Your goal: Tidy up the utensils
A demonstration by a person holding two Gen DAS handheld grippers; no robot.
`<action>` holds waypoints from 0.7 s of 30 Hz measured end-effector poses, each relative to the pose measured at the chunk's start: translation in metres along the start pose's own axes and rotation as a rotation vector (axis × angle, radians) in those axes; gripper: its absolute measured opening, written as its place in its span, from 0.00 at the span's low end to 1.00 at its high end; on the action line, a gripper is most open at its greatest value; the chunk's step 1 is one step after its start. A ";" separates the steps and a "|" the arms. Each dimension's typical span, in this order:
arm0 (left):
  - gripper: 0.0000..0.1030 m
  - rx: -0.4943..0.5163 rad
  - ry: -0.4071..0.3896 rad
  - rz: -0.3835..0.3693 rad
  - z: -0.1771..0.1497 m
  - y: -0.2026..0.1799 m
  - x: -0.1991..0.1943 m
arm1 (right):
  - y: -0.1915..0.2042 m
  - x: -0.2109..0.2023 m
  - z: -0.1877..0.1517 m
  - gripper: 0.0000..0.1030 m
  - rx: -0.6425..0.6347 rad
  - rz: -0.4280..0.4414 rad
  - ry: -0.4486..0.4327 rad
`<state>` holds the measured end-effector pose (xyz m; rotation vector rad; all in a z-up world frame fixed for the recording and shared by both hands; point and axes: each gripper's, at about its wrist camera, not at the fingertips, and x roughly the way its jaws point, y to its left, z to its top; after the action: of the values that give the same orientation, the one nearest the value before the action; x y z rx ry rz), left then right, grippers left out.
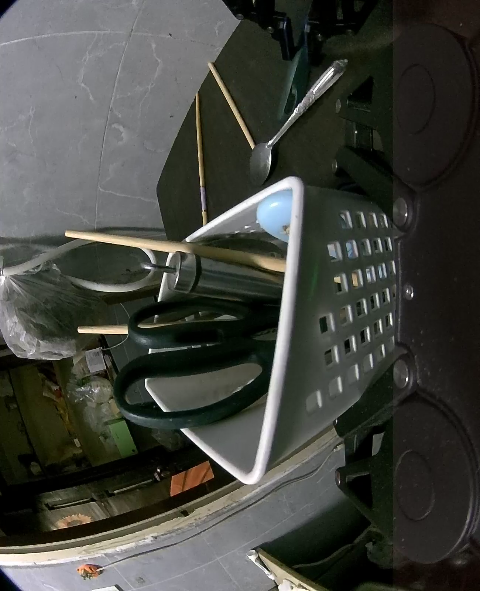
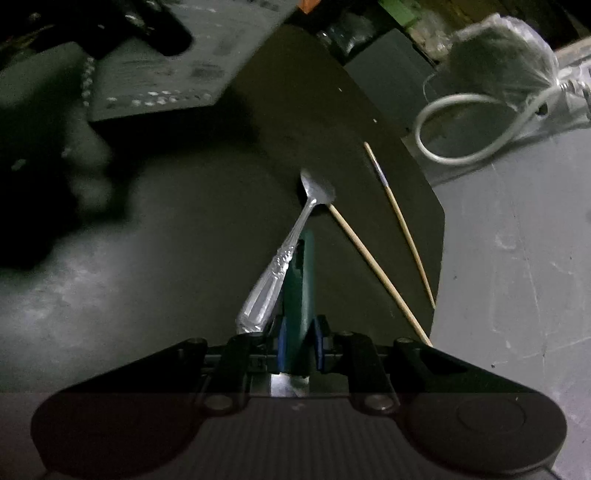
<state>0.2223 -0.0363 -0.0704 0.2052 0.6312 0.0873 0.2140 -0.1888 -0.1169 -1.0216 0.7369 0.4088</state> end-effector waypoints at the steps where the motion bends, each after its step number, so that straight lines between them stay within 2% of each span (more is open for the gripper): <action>1: 0.85 0.000 0.000 0.000 0.000 0.001 0.000 | -0.003 0.001 0.001 0.16 0.017 0.013 0.002; 5: 0.85 0.001 0.000 -0.001 0.000 0.001 0.000 | -0.029 0.006 0.003 0.16 0.168 0.103 0.021; 8: 0.86 0.002 0.000 0.000 0.000 0.001 0.000 | -0.065 0.018 -0.002 0.16 0.364 0.244 0.045; 10: 0.86 0.000 0.000 0.000 0.000 0.000 0.001 | -0.081 0.025 -0.005 0.16 0.426 0.326 0.055; 17: 0.86 0.002 -0.001 0.000 -0.001 0.001 0.000 | -0.089 0.031 0.004 0.17 0.394 0.416 0.050; 21: 0.86 0.000 0.000 -0.001 -0.001 0.002 0.001 | -0.078 0.023 0.007 0.17 0.355 0.429 0.040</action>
<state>0.2224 -0.0340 -0.0708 0.2044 0.6313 0.0866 0.2810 -0.2202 -0.0832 -0.5353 1.0276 0.6020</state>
